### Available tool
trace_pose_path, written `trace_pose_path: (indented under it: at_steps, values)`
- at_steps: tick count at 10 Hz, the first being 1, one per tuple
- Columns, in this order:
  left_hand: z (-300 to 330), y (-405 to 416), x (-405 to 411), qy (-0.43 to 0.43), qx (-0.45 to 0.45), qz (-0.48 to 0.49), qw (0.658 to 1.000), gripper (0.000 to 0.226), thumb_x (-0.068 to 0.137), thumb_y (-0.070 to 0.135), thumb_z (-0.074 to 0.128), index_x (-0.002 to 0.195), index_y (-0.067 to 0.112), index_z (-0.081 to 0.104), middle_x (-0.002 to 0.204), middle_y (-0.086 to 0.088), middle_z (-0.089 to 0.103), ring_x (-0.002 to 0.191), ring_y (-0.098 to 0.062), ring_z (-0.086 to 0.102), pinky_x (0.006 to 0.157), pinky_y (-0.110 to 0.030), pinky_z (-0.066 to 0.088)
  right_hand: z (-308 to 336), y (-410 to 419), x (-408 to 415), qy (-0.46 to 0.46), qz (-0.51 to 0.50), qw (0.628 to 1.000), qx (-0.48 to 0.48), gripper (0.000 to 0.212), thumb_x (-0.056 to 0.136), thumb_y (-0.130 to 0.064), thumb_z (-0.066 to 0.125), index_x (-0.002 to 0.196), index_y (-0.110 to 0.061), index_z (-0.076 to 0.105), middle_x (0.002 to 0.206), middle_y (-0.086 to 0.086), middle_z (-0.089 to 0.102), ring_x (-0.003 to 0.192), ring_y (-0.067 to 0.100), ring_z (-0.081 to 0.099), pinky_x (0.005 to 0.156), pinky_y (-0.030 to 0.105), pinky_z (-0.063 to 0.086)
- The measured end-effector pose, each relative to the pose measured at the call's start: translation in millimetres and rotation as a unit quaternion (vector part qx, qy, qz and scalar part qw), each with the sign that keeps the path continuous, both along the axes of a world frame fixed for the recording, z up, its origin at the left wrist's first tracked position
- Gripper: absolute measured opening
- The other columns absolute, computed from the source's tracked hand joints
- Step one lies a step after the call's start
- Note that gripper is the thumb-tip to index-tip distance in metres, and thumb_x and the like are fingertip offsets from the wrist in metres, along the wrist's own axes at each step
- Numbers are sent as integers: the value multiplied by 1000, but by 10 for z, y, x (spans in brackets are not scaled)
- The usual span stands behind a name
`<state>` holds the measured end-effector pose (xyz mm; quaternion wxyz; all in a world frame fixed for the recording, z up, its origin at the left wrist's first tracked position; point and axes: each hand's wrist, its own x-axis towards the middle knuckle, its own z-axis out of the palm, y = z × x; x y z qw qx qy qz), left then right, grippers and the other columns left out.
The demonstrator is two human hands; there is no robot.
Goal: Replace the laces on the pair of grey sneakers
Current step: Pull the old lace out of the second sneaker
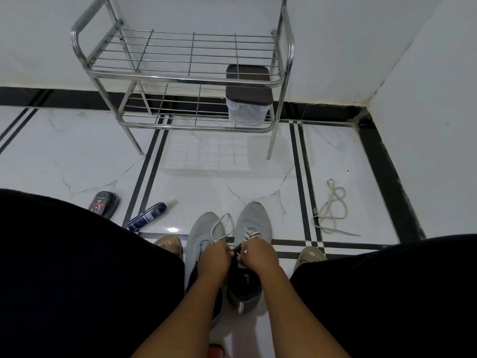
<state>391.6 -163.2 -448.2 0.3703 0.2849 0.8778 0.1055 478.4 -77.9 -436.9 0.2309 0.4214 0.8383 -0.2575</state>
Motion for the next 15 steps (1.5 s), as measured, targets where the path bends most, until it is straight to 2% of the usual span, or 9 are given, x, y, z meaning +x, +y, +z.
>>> trace_pose_path:
  at_steps: [2, 7, 8, 9, 10, 11, 13, 14, 15]
  values:
    - [2, 71, -65, 23, -35, -59, 997, 26, 91, 29, 57, 104, 9, 66, 104, -11, 69, 102, -26, 62, 81, -30, 48, 190, 444, 54, 177, -388, 903, -51, 28, 96, -26, 48, 119, -19, 61, 129, 9, 58, 113, 28, 55, 101, 36, 42]
    - [-209, 406, 254, 165, 71, -261, 948, 21, 92, 24, 51, 104, 13, 65, 108, -7, 52, 98, -24, 54, 76, -33, 44, -53, -109, 361, 4, -209, 978, -27, 35, 87, -21, 52, 121, -13, 56, 120, 9, 61, 113, 28, 58, 89, 35, 50]
    - [-164, 424, 114, 7, 126, 78, 989, 23, 92, 19, 47, 92, 5, 65, 94, -14, 58, 78, -25, 56, 64, -31, 44, -58, -10, 394, 31, -278, 958, -61, 30, 87, -21, 51, 113, -12, 63, 117, 12, 64, 110, 31, 60, 84, 31, 49]
    - [-36, 321, -23, -233, 175, 410, 864, 27, 91, 17, 39, 68, 9, 52, 71, -11, 55, 63, -22, 50, 57, -29, 42, -59, 25, 384, 34, -300, 949, -89, 28, 86, -21, 54, 110, -12, 65, 113, 13, 65, 106, 32, 62, 79, 29, 49]
    - [23, 356, -57, -64, 76, 141, 985, 39, 91, 39, 44, 79, 8, 65, 89, -14, 63, 81, -28, 58, 69, -31, 42, -74, -16, 338, 30, -276, 957, -87, 26, 87, -19, 52, 109, -13, 64, 115, 12, 64, 107, 32, 61, 82, 31, 49]
    - [1, 377, 60, 166, 64, -125, 976, 34, 89, 46, 48, 99, 24, 72, 115, 3, 57, 108, -19, 52, 90, -35, 37, -65, -25, 311, 23, -263, 961, -79, 26, 87, -19, 52, 109, -14, 63, 115, 11, 64, 106, 31, 61, 84, 34, 51]
    - [-207, 300, 204, 109, 93, -120, 982, 23, 87, 39, 56, 101, 30, 73, 138, 13, 47, 122, -16, 44, 104, -35, 26, -45, -37, 319, 26, -269, 959, -79, 28, 88, -20, 51, 114, -14, 63, 117, 11, 63, 108, 31, 61, 84, 33, 49]
    - [43, 468, -9, -199, 269, 437, 835, 13, 85, 17, 51, 80, 14, 63, 93, -4, 62, 72, -16, 53, 66, -28, 40, -52, -3, 350, 35, -293, 951, -91, 30, 88, -21, 52, 116, -16, 64, 118, 11, 64, 109, 31, 61, 82, 30, 48]
    - [262, 432, -378, -328, 368, 669, 556, 22, 88, 11, 34, 66, 16, 37, 56, -2, 45, 45, -14, 39, 53, -25, 38, -39, 4, 351, 37, -301, 948, -99, 29, 89, -22, 52, 115, -14, 63, 120, 12, 63, 110, 32, 60, 79, 28, 45]
